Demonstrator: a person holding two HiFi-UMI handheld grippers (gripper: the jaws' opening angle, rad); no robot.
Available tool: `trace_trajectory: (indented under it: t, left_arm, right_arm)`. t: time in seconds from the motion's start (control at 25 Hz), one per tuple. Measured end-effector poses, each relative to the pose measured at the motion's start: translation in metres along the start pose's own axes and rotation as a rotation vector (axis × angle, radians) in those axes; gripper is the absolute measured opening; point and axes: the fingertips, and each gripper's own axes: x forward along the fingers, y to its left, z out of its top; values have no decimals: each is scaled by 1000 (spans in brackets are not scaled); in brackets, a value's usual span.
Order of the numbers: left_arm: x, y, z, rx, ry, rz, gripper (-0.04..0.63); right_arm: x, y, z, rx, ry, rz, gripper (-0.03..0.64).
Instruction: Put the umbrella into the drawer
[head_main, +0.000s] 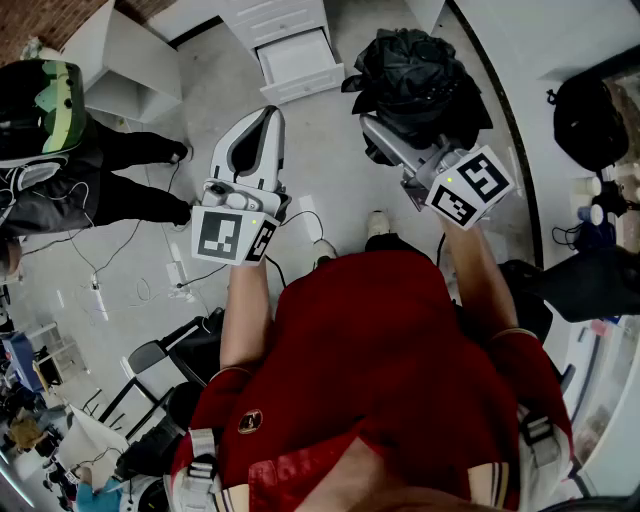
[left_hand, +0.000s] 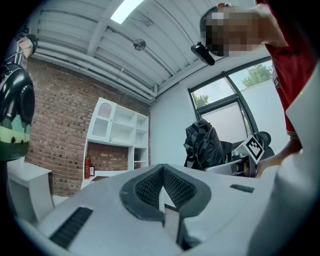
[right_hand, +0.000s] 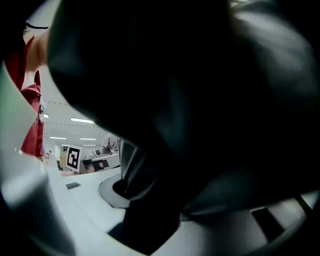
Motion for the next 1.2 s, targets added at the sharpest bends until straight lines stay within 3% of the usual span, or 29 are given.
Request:
trace_trajectory:
  t: [0.28, 0.8, 1.2]
  left_arm:
    - [7, 0, 2, 7, 6, 17, 6]
    - [77, -9, -4, 58, 45, 101, 6]
    - [117, 77, -40, 38, 26, 153, 6]
  right_arm:
    - [-6, -11, -1, 11, 24, -14, 238]
    - [-35, -110, -8, 14, 68, -28, 238]
    - [50, -158, -29, -3, 137, -13, 238]
